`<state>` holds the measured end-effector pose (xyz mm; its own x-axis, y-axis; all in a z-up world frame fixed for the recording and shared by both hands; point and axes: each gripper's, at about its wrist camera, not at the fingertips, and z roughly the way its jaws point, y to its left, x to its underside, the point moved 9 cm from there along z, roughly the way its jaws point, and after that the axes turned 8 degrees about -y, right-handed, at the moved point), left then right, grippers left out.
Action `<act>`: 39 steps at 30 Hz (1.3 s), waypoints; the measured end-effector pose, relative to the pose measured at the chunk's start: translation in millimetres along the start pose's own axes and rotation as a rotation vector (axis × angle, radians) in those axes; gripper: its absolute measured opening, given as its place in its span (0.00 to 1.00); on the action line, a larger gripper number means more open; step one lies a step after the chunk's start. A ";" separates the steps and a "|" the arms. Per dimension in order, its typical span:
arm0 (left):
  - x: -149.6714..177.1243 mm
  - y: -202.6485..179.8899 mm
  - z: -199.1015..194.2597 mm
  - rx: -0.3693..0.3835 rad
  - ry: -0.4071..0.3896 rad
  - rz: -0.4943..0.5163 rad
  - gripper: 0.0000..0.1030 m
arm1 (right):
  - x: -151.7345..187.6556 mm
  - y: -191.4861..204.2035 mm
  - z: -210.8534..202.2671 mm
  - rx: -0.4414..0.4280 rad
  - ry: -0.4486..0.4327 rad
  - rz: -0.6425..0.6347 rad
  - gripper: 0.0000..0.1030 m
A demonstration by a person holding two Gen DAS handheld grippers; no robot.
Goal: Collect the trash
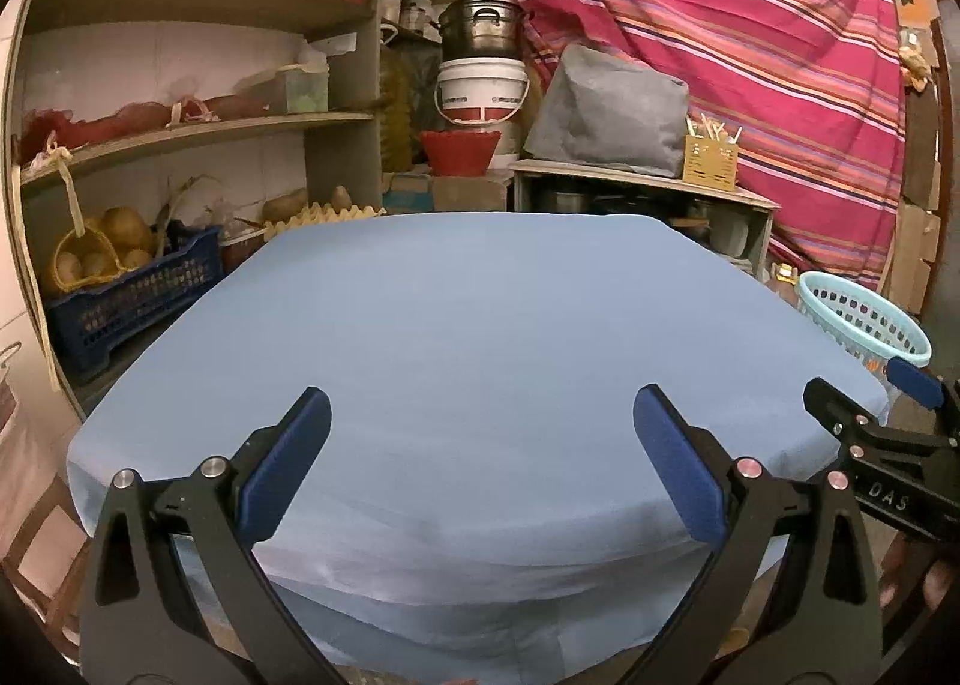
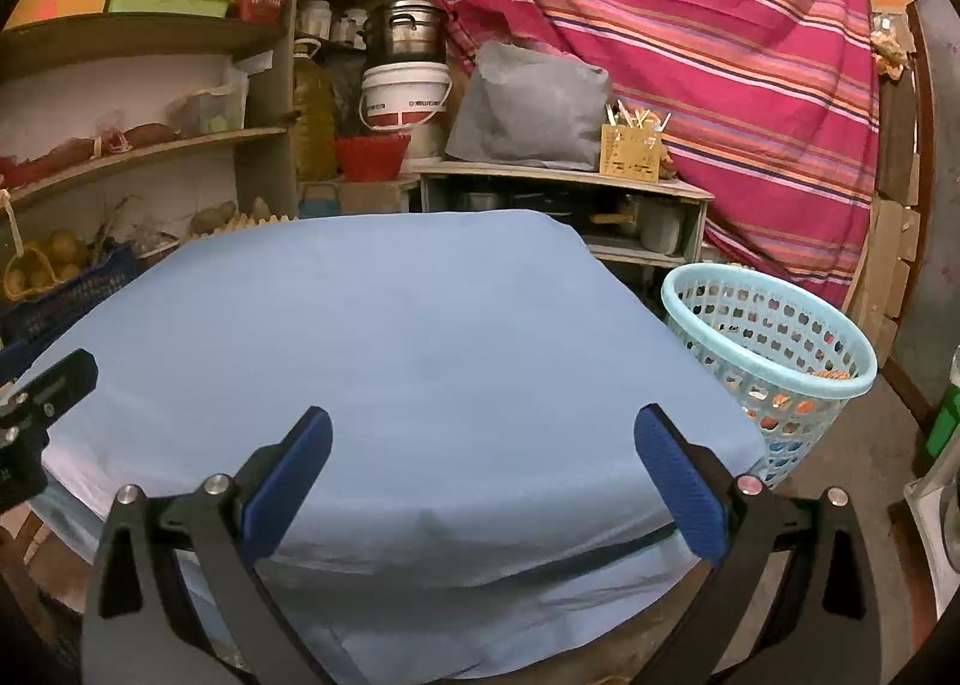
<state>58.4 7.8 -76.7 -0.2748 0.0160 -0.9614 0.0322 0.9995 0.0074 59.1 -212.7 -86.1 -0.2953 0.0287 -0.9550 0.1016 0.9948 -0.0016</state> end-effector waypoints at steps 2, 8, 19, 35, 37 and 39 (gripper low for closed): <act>-0.2 -1.7 -0.5 0.001 -0.007 0.005 0.95 | -1.1 -0.1 -0.2 0.002 -0.004 -0.002 0.96; -2.6 -5.8 -2.0 0.008 -0.025 0.014 0.95 | -5.3 1.8 -2.8 -0.004 -0.021 -0.001 0.96; -6.3 -7.9 -4.0 0.003 -0.049 0.016 0.95 | -12.5 3.0 -5.2 0.001 -0.048 -0.022 0.96; -6.2 -4.5 -2.0 -0.007 -0.042 -0.004 0.95 | -14.4 0.2 -7.5 0.018 -0.065 -0.033 0.96; -6.5 -4.1 -1.6 -0.007 -0.042 -0.005 0.95 | -13.3 0.9 -7.1 0.019 -0.062 -0.033 0.96; -6.4 -4.0 -1.9 -0.005 -0.041 -0.005 0.95 | -12.5 0.3 -6.4 0.018 -0.059 -0.030 0.96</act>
<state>58.2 3.8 -70.0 -0.2357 0.0099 -0.9718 0.0258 0.9997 0.0040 56.7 -212.1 -72.3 -0.2422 -0.0076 -0.9702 0.1111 0.9932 -0.0355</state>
